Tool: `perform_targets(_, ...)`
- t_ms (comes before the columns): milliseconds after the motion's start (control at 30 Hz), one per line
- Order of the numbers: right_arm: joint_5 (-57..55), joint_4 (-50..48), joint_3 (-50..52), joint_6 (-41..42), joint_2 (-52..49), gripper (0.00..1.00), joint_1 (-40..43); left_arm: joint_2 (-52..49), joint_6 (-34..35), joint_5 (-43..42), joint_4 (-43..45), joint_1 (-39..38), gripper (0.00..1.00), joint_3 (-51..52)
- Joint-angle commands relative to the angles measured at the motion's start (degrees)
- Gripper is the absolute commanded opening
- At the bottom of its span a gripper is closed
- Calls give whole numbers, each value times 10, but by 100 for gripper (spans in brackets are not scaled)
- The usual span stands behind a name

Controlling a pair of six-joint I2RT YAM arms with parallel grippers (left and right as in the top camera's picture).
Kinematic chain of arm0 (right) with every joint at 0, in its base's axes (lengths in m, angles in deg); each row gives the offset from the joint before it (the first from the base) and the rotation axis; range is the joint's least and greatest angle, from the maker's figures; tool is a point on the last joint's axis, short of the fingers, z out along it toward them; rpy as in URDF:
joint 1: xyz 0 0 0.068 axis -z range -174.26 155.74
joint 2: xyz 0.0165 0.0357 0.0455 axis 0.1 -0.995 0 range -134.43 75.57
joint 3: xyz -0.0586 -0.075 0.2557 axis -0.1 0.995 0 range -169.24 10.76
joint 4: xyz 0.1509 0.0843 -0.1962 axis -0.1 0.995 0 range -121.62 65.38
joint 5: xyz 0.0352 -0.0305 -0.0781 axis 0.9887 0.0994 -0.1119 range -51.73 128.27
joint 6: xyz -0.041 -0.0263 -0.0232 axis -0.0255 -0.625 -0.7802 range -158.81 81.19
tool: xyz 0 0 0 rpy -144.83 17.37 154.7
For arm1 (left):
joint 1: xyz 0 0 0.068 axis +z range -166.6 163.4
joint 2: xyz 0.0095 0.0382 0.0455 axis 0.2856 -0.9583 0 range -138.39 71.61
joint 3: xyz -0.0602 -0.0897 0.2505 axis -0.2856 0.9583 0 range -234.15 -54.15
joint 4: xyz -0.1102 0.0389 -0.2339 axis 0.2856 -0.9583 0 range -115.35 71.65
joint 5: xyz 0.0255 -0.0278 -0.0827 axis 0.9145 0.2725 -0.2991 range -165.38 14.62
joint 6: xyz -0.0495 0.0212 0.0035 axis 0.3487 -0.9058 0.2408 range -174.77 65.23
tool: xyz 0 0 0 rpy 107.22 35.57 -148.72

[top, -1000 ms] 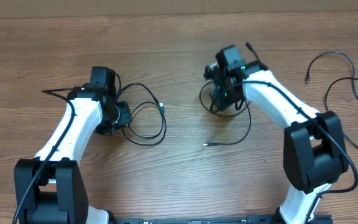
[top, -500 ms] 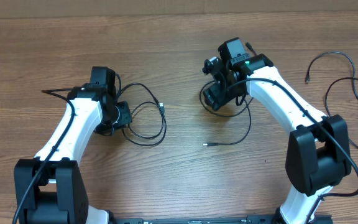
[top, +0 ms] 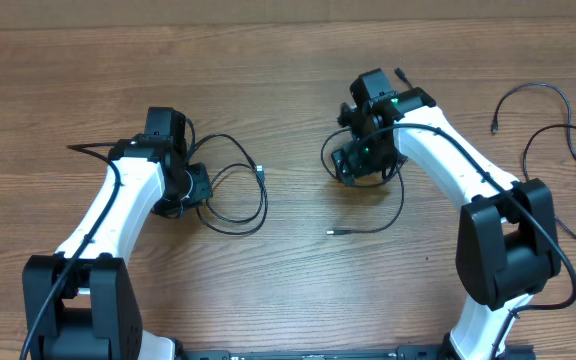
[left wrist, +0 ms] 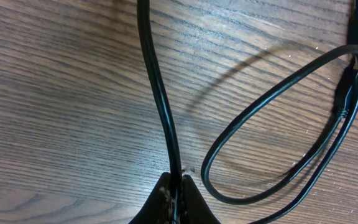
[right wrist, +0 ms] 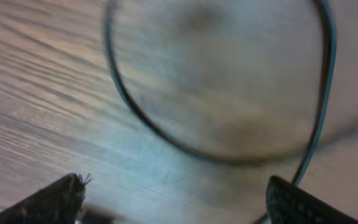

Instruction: Untangle cables

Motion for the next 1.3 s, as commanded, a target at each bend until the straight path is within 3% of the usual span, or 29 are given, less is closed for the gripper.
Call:
perform_targets(0, 21, 37, 1, 262, -2, 97, 1, -5, -11, 2, 0, -1, 4, 0)
perform_targets(167, 107, 61, 1, 446, -2, 100, 1, -5, -11, 2, 0, -1, 4, 0)
perform_targets(333, 106, 104, 2, 611, -2, 100, 0, -5, -11, 2, -6, -1, 4, 0)
perform_targets(600, 91, 136, 29, 692, 0, 97, -19, -5, -12, 2, -6, -1, 4, 0)
perform_targets(1000, 54, 85, 144, 724, 96, 96, -40, -5, -12, 2, -6, -1, 4, 0)
perform_targets(1267, 57, -63, 225, 758, 98, 96, -53, -5, -12, 2, -8, -1, 4, 0)
